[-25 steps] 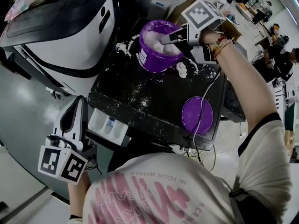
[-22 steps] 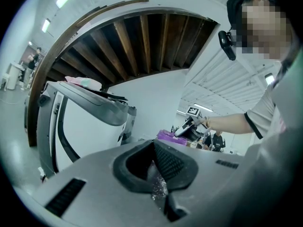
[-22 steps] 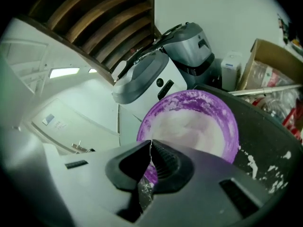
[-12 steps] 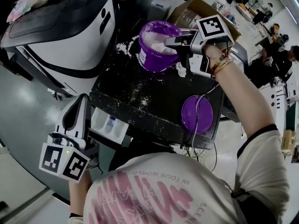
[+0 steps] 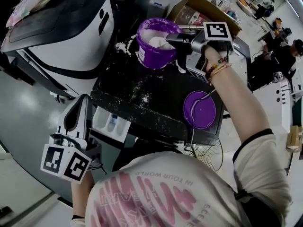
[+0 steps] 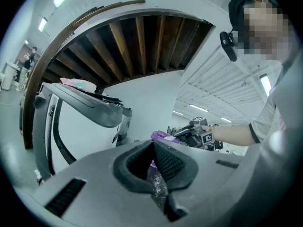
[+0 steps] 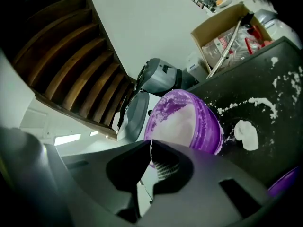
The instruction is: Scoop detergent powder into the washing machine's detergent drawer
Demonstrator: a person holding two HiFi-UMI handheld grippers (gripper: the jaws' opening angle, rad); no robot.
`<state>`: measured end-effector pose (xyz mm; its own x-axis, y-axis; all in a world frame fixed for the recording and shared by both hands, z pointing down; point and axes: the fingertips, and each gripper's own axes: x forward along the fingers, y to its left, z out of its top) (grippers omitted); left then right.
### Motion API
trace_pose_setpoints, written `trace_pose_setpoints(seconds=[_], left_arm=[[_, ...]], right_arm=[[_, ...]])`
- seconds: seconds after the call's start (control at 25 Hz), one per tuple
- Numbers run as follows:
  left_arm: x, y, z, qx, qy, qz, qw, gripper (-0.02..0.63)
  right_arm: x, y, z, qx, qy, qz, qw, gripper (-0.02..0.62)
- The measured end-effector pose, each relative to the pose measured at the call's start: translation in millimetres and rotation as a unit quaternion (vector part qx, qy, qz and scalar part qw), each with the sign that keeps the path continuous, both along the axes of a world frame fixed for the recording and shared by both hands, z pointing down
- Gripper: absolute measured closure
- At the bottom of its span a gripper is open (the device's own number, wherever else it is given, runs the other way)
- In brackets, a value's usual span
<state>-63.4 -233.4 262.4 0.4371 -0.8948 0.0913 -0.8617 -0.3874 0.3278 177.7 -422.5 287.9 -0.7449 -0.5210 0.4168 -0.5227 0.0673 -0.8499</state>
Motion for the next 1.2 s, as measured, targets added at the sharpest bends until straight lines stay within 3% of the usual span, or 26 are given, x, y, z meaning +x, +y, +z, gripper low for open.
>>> trace_pose_setpoints(seconds=[0.72, 1.2], left_arm=[[-6.9, 17.3, -1.1, 0.000, 0.007, -0.004, 1.0000, 0.603], [-20.5, 29.2, -13.2, 0.011, 0.021, -0.033, 0.9992, 0.603]], right_arm=[[20.6, -3.0, -6.3, 0.008, -0.072, 0.091, 0.993, 0.594], [22.2, 15.9, -31.0, 0.031, -0.080, 0.094, 0.992, 0.594]])
